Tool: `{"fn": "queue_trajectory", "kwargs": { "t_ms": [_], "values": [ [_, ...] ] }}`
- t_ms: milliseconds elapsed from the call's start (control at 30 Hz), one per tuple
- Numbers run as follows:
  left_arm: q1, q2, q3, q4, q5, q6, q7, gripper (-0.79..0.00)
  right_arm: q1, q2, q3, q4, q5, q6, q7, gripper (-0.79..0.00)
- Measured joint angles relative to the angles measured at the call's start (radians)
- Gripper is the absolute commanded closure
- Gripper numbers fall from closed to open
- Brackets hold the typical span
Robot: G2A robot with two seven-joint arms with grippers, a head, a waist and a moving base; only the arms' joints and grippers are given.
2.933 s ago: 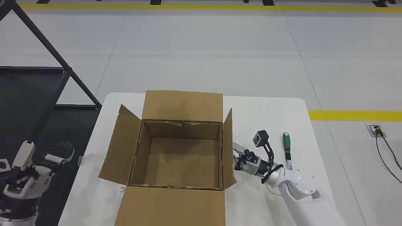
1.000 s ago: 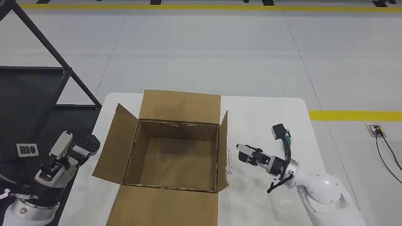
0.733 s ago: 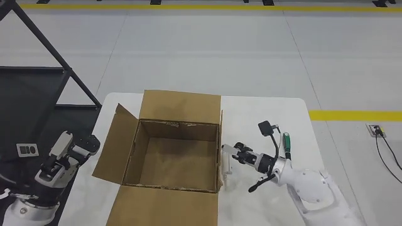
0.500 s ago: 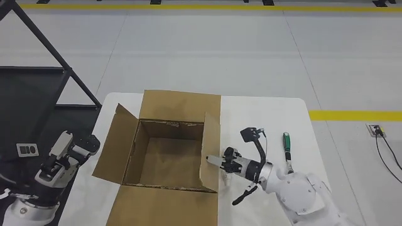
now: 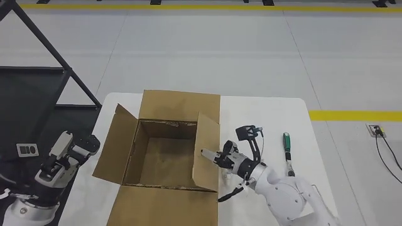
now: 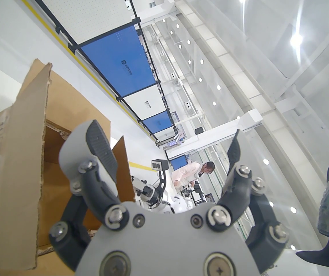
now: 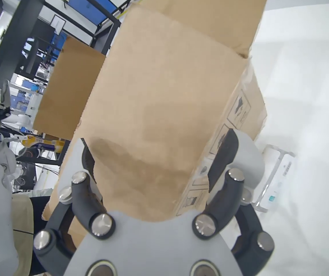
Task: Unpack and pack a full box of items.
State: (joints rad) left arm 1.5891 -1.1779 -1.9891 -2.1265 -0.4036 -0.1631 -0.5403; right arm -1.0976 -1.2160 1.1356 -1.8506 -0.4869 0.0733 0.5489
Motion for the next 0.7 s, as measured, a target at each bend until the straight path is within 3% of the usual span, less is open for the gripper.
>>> {"fn": "queue_trajectory", "kwargs": {
  "t_ms": [233, 500, 600, 700],
  "values": [
    [0.0, 0.0, 0.0, 0.0, 0.0, 0.0, 0.0, -0.785, -0.027, 0.016, 0.114, -0.057, 0.025, 0.107, 0.111, -0.785],
    [0.0, 0.0, 0.0, 0.0, 0.0, 0.0, 0.0, -0.785, 0.117, 0.021, 0.116, 0.057, -0.045, 0.365, 0.347, -0.785],
    [0.0, 0.0, 0.0, 0.0, 0.0, 0.0, 0.0, -0.785, 0.173, 0.024, 0.102, 0.124, -0.058, 0.419, 0.473, -0.785],
    [0.0, 0.0, 0.0, 0.0, 0.0, 0.0, 0.0, -0.785, 0.186, 0.025, 0.099, 0.135, -0.062, 0.427, 0.499, -0.785]
  ]
}}
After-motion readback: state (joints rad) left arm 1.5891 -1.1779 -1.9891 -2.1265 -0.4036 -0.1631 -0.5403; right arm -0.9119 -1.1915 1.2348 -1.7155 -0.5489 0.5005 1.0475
